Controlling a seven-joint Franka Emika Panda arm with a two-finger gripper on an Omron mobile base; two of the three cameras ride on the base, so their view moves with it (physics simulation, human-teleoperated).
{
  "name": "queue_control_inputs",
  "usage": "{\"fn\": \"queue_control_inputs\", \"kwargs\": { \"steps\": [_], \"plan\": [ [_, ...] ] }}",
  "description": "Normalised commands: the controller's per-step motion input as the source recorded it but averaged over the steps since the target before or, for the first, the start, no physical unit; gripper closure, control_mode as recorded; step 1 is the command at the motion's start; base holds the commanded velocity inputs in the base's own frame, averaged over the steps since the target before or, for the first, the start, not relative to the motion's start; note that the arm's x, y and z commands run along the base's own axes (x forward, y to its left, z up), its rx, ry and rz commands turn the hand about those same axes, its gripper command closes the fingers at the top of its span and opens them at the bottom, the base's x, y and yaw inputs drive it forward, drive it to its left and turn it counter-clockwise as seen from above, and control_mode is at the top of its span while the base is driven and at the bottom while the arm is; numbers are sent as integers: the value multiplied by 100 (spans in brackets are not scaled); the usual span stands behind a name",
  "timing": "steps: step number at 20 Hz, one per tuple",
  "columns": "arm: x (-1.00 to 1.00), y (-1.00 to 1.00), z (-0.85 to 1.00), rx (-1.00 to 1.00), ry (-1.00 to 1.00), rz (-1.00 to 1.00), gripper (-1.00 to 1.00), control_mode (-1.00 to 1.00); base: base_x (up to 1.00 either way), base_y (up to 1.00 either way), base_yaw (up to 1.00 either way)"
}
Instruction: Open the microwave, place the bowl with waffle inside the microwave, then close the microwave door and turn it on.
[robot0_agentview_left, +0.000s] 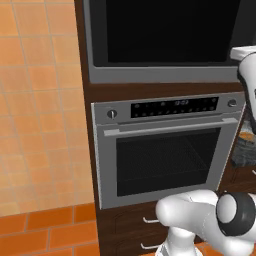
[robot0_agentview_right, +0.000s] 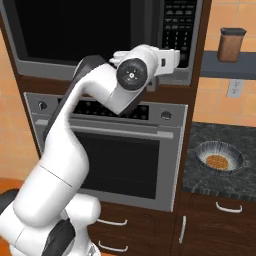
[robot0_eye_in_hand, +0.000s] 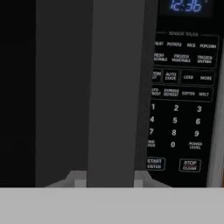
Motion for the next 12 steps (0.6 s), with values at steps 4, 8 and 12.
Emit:
{"fn": "queue_control_inputs", "kwargs": {
  "steps": [4, 8, 12],
  "plan": [
    [-100, 16, 0, -7, -15, 0, 100, -100, 0, 0, 0],
    [-100, 43, 0, -13, -12, 9, 100, -100, 0, 0, 0],
    [-100, 41, 0, -15, -7, 8, 100, -100, 0, 0, 0]
  ]
}}
